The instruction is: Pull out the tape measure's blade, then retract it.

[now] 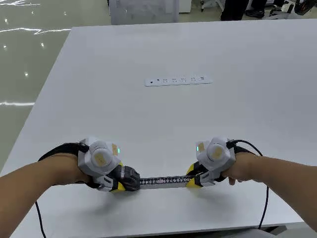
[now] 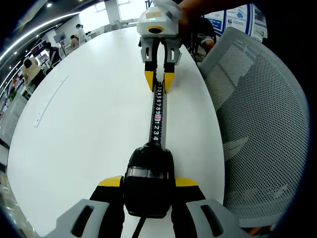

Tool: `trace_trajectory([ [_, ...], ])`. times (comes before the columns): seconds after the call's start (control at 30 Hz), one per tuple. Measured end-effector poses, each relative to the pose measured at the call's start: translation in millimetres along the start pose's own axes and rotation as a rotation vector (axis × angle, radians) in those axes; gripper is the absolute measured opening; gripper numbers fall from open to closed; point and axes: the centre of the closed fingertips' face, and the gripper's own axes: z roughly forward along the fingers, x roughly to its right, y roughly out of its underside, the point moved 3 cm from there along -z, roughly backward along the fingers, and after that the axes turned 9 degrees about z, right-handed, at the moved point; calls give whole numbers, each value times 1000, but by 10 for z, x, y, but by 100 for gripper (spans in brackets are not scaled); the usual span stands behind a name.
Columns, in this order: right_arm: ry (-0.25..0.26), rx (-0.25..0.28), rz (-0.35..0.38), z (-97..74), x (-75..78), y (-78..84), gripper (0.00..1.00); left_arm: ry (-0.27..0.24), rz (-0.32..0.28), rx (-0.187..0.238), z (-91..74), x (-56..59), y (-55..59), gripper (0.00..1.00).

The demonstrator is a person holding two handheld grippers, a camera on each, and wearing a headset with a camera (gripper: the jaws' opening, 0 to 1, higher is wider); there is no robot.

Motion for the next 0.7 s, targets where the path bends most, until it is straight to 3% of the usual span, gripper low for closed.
trace_trajectory([
  [0.7, 14, -17, 10, -139, 60, 189, 13, -3, -10, 2, 4, 3, 10, 33],
])
